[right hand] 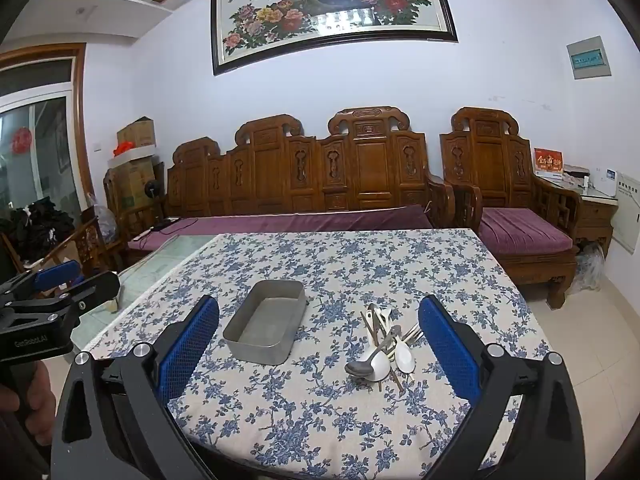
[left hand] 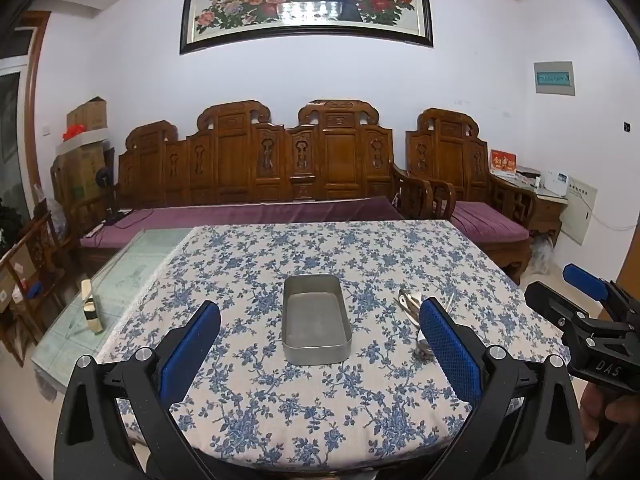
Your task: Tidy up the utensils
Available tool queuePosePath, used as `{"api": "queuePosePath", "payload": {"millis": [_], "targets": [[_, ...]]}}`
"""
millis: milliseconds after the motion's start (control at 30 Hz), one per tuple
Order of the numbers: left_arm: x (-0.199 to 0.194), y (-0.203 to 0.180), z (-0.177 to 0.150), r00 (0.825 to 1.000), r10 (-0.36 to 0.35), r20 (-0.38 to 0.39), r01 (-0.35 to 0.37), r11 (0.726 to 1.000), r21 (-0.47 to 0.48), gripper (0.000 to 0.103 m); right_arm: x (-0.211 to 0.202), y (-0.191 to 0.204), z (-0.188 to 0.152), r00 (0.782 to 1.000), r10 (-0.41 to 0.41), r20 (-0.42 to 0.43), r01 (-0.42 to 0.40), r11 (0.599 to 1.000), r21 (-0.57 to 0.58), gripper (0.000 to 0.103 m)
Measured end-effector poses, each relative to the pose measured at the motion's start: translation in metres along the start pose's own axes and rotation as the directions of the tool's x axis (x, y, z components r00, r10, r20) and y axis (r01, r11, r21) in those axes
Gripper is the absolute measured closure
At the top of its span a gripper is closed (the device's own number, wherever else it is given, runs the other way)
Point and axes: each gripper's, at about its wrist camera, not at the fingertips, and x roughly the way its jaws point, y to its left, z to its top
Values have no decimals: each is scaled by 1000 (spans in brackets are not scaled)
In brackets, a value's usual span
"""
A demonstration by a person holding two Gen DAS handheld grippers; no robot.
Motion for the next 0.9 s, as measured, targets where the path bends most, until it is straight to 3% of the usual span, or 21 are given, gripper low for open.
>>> {"api": "queuePosePath", "payload": {"millis": [900], "targets": [[-6, -4, 5, 1000, -7, 3, 7, 1000, 1, 6, -1, 1, 1, 1000, -1, 0, 1, 1000, -1, 3]]}}
